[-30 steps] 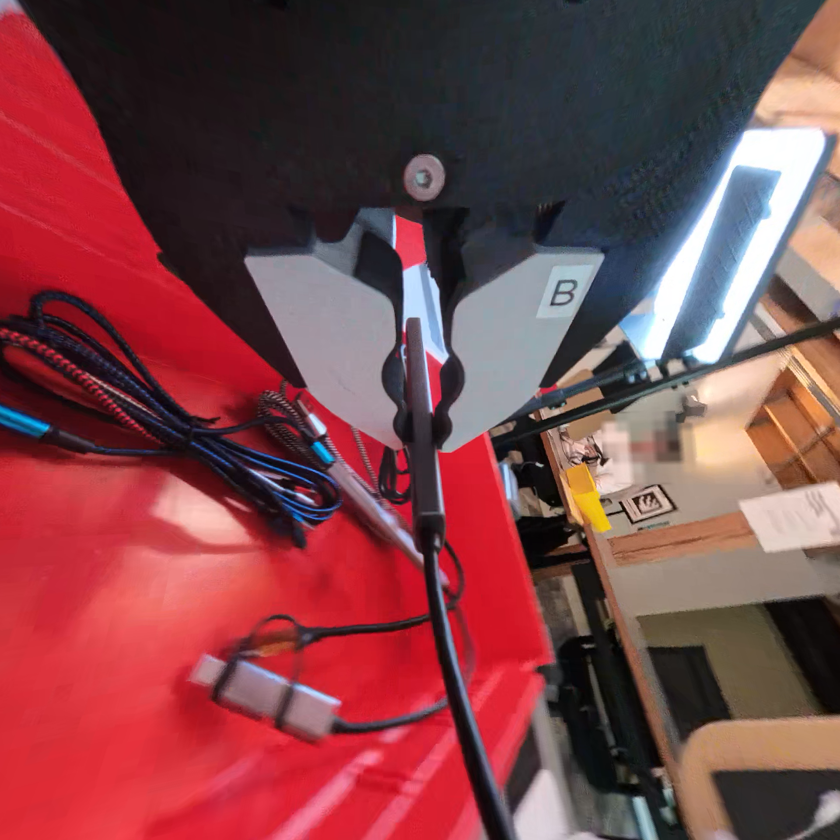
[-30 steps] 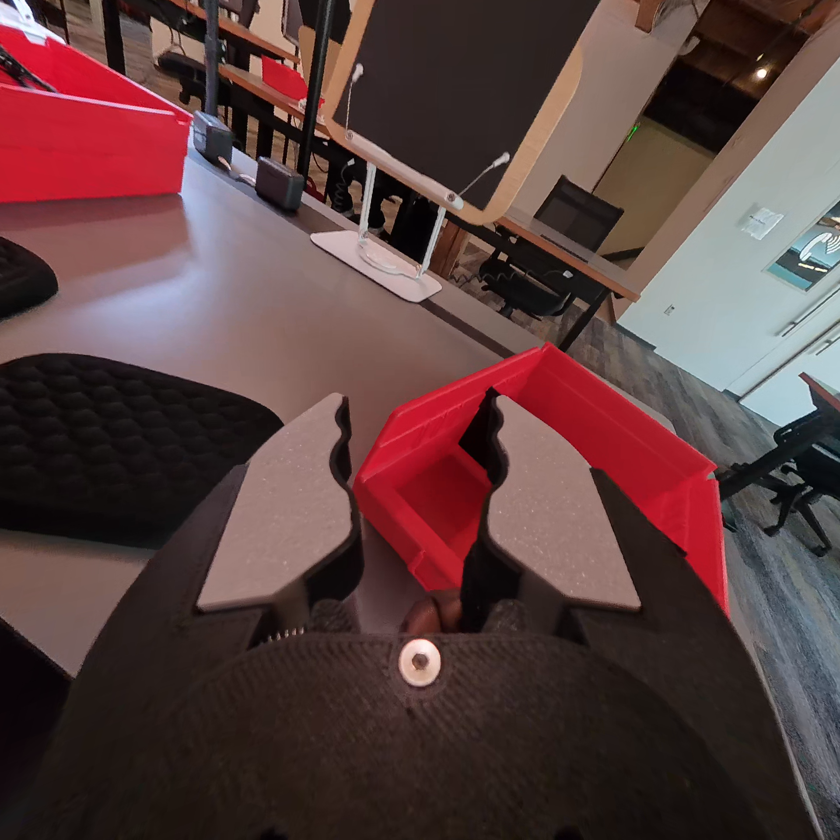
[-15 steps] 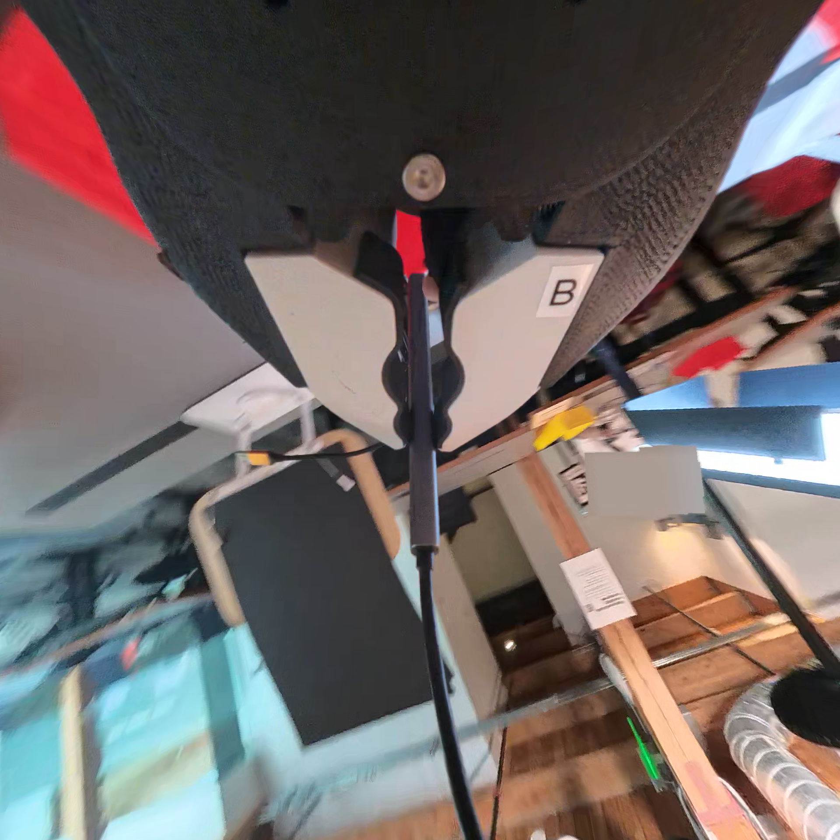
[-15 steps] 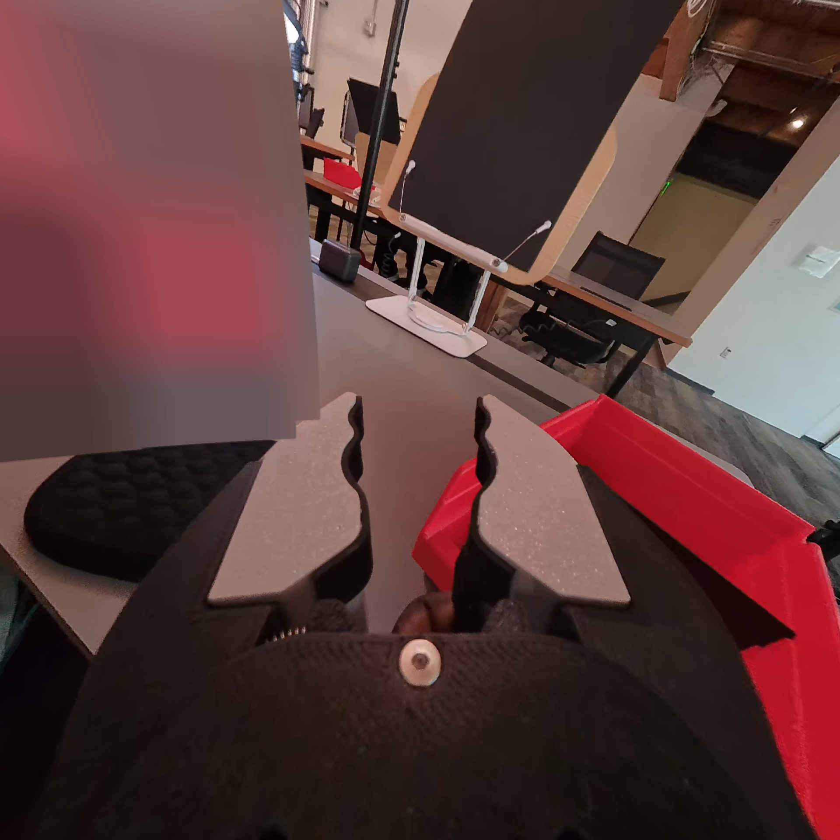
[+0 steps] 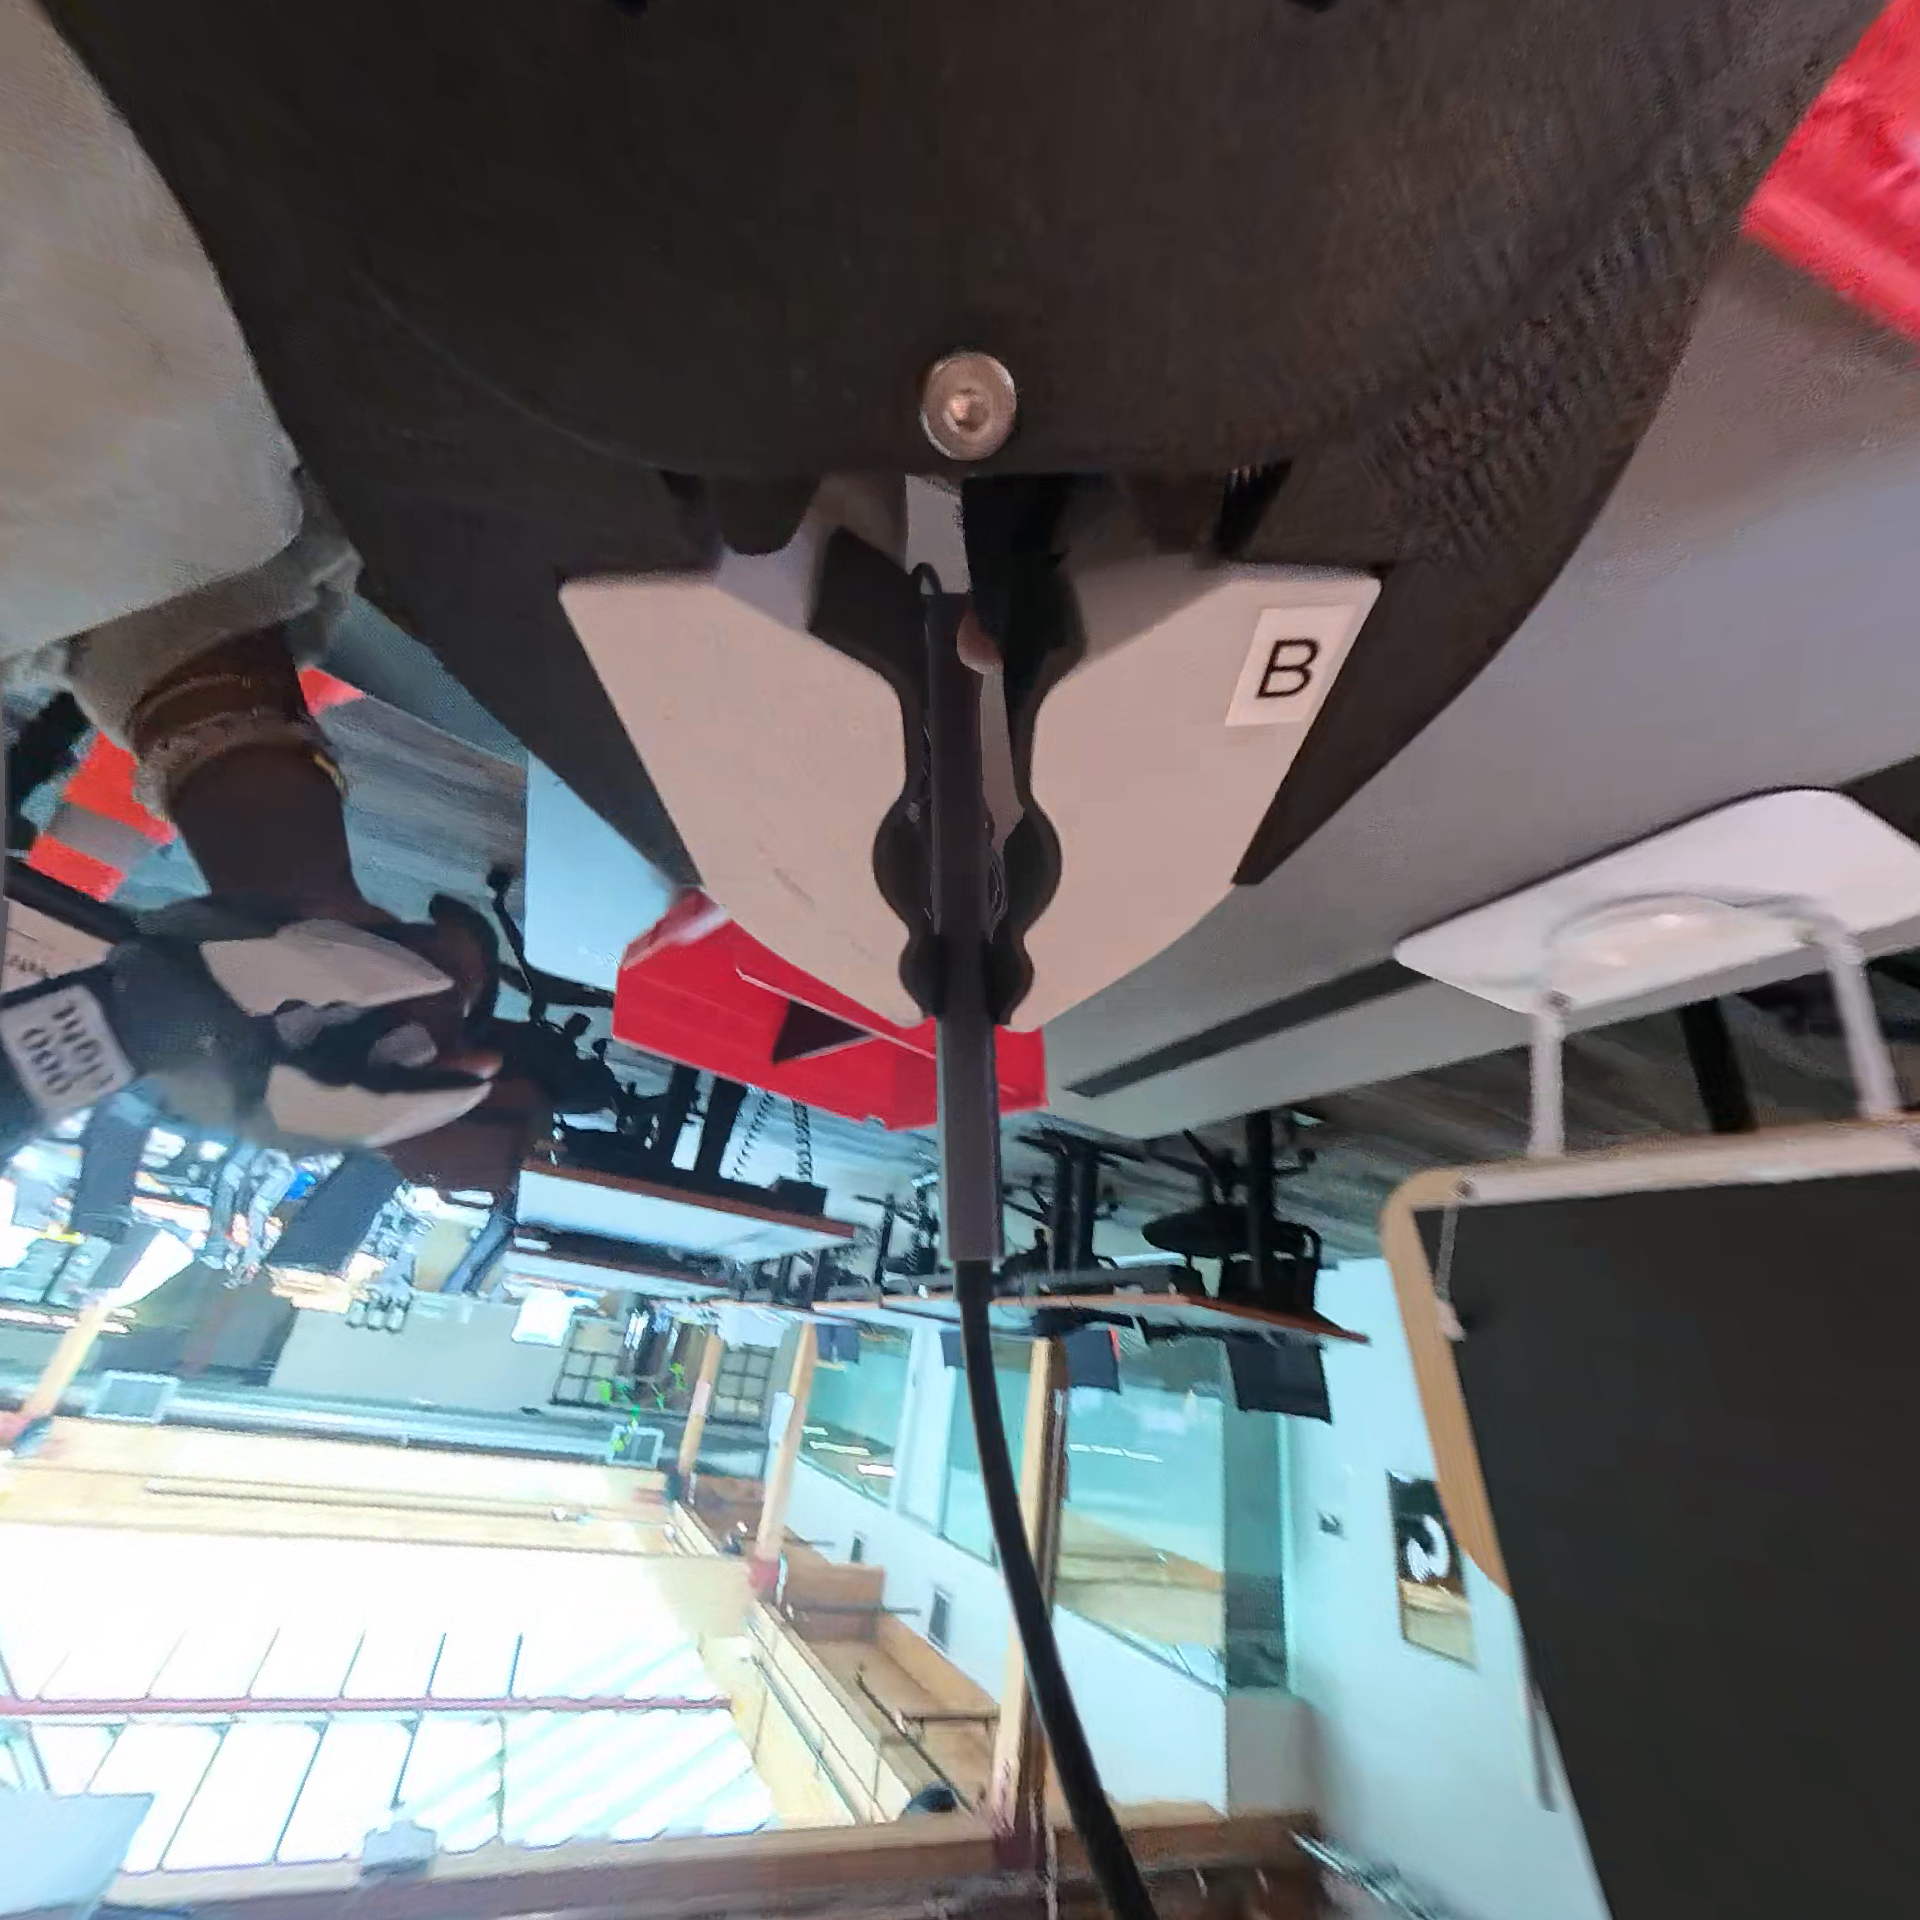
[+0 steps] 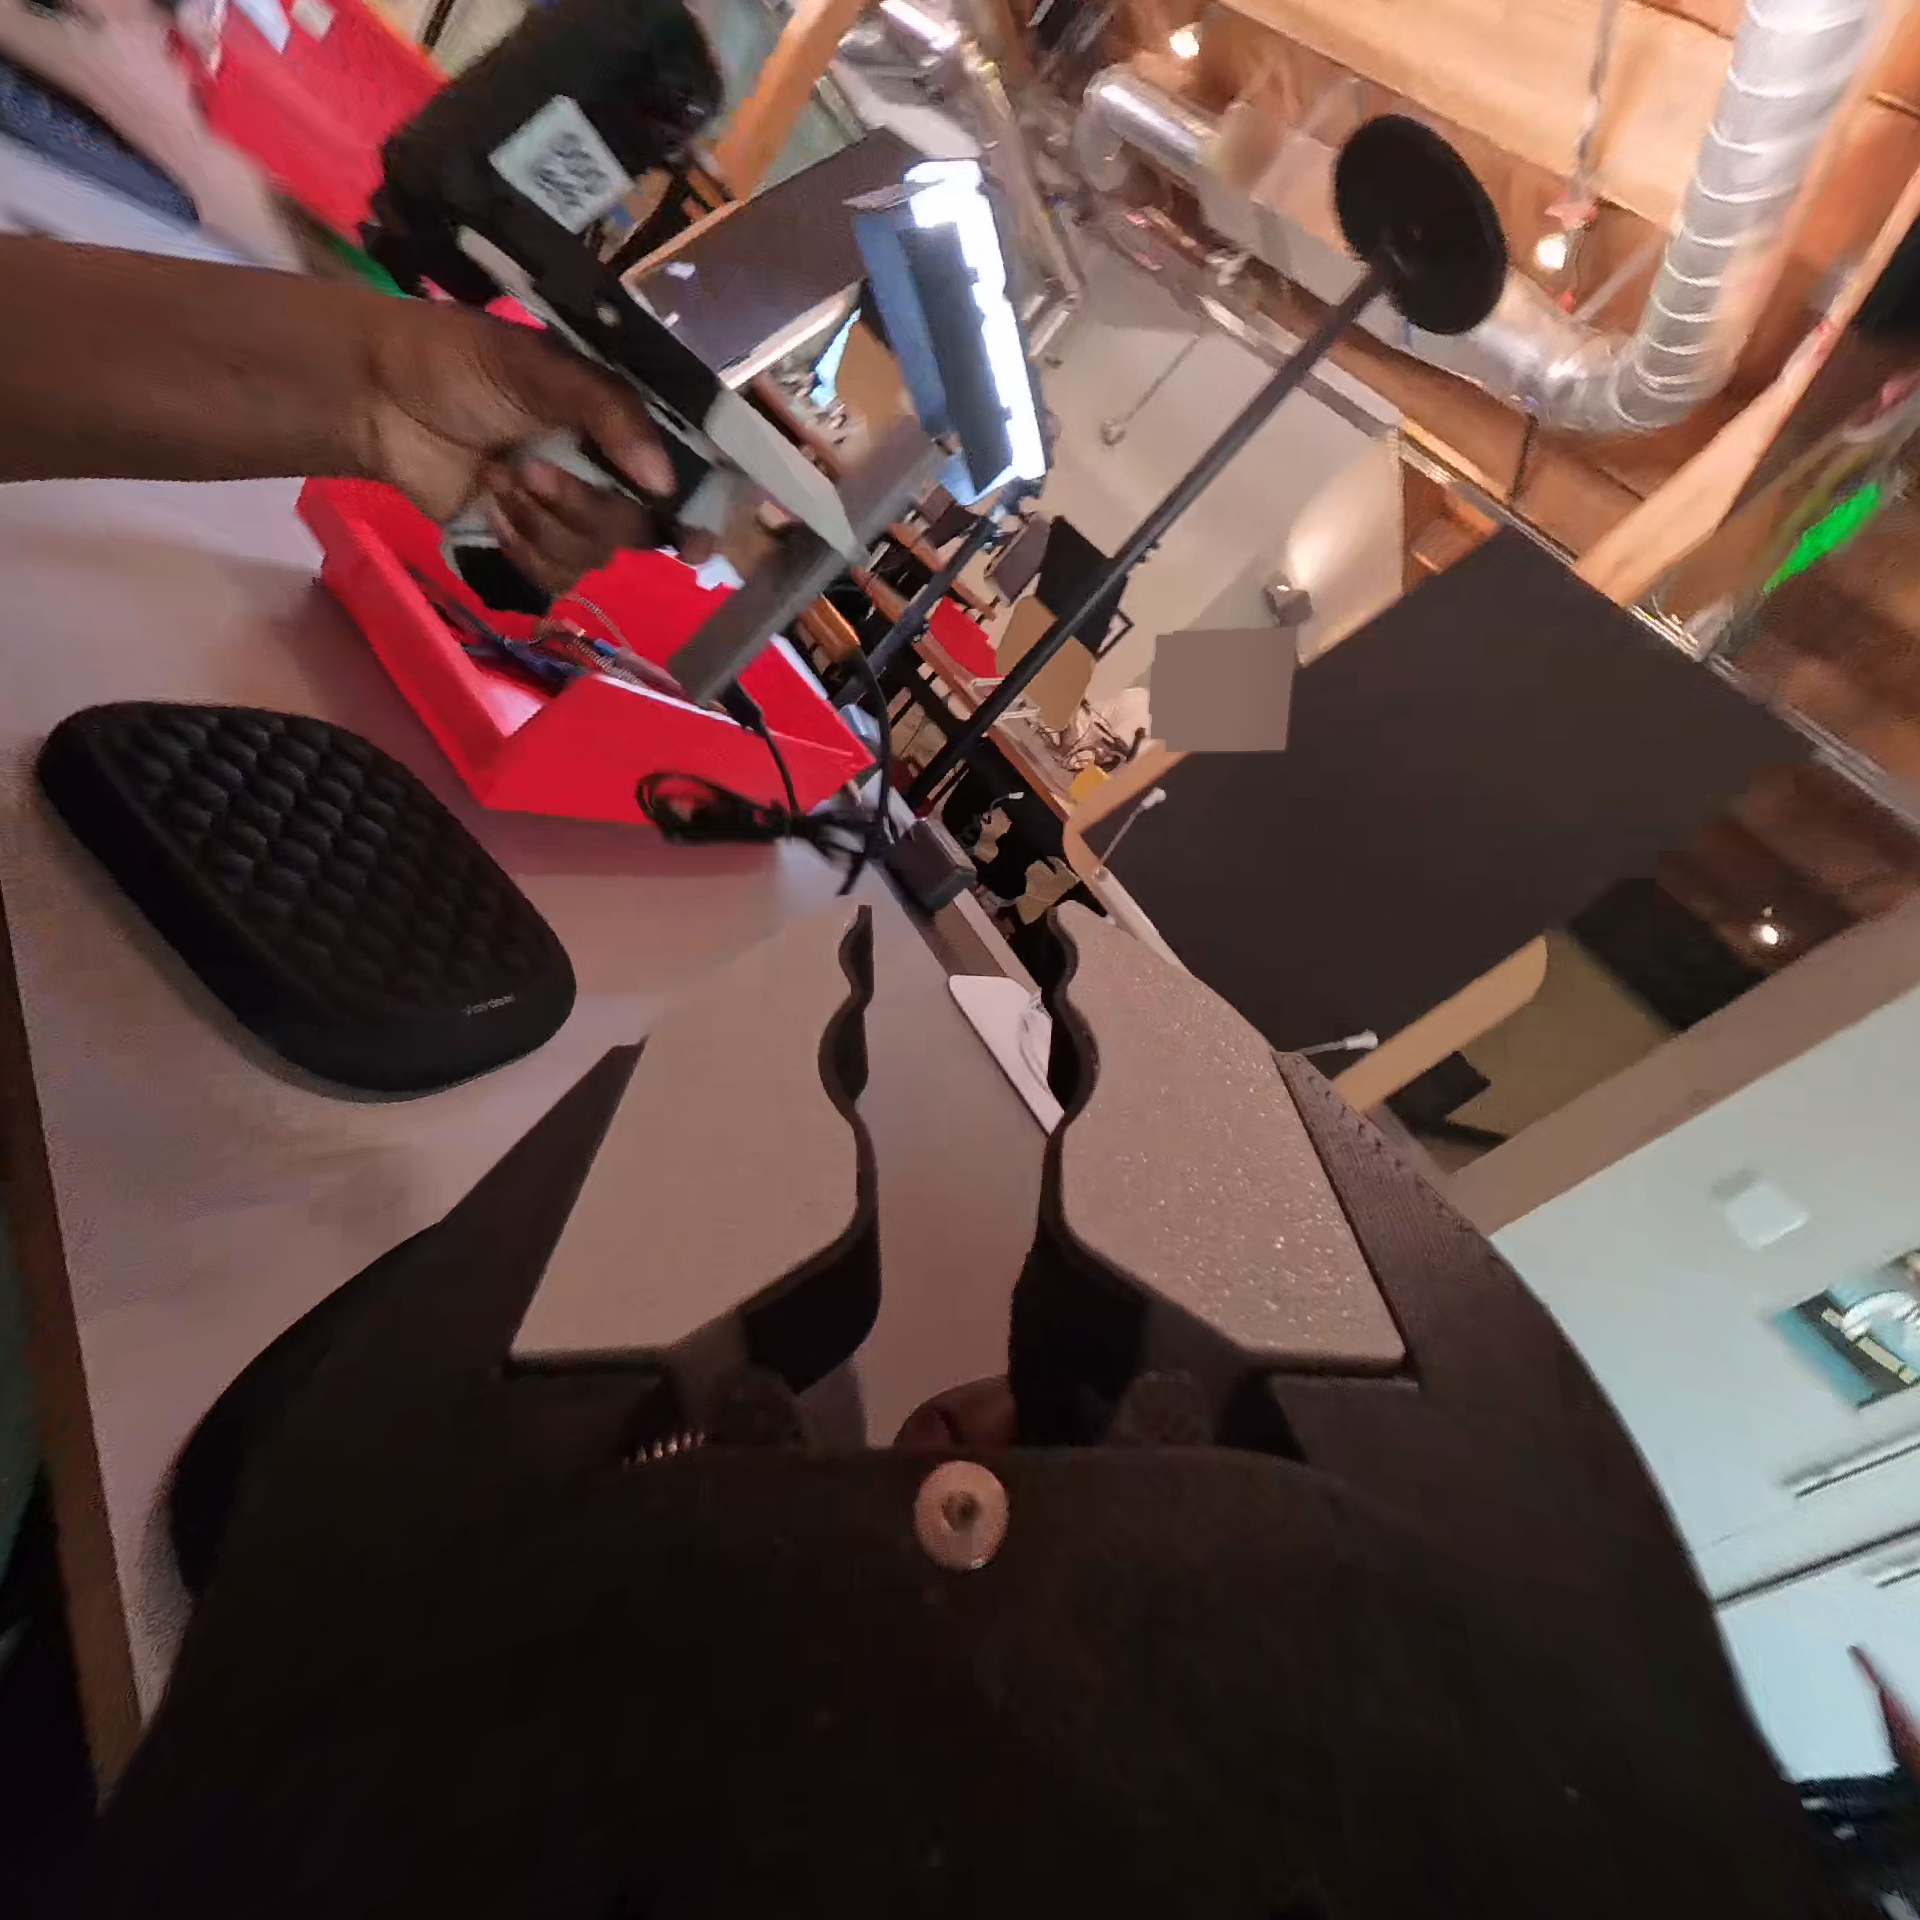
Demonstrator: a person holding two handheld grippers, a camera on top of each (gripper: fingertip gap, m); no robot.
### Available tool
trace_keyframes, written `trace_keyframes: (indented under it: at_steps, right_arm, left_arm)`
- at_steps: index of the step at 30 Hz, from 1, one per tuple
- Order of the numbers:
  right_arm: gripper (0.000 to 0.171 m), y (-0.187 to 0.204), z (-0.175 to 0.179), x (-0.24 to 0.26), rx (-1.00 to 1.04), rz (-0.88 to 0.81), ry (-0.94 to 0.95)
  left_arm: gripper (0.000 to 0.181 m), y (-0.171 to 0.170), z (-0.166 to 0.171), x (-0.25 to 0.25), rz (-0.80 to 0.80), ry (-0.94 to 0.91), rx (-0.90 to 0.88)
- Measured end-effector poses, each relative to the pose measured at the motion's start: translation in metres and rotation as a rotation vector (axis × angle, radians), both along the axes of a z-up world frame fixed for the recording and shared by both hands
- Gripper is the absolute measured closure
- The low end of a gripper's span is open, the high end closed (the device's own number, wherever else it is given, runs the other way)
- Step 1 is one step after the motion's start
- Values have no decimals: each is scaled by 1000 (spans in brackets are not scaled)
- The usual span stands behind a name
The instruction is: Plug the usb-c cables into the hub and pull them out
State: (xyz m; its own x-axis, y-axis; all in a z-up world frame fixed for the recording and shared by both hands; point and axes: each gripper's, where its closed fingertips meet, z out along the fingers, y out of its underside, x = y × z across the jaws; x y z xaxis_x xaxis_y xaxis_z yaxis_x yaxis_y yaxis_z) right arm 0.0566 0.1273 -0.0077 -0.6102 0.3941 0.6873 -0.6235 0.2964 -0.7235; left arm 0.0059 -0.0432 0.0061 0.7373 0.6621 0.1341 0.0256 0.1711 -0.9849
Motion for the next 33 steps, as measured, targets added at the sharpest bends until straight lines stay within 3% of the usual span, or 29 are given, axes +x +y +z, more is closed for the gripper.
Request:
trace_keyframes:
  at_steps: [5,10,12,15,19,26,29,33]
  right_arm:
    - [138,-66,-47,-18,250,-42,98]
    - [138,-95,-75,-51,355,-138,212]
    - [156,-102,-83,-55,390,-130,226]
    - [160,-106,-94,-55,386,-100,104]
    - [160,-94,-98,-78,333,-215,-101]
    - [161,-95,-96,-82,268,-333,-233]
    - [161,-98,-97,-79,255,-353,-234]
    - [161,-101,-103,-81,236,-410,-228]
  left_arm:
    - [170,47,-43,-5,-85,-114,-39]
    - [171,70,-60,7,-237,-215,-13]
    - [171,74,-64,12,-291,-241,-10]
    - [170,69,-71,8,-282,-210,-64]
    - [137,49,-84,-7,2,-47,-301]
    - [142,48,-102,-22,399,130,-644]
    - [155,51,-106,-27,449,184,-725]
    - [157,44,-110,-34,531,202,-722]
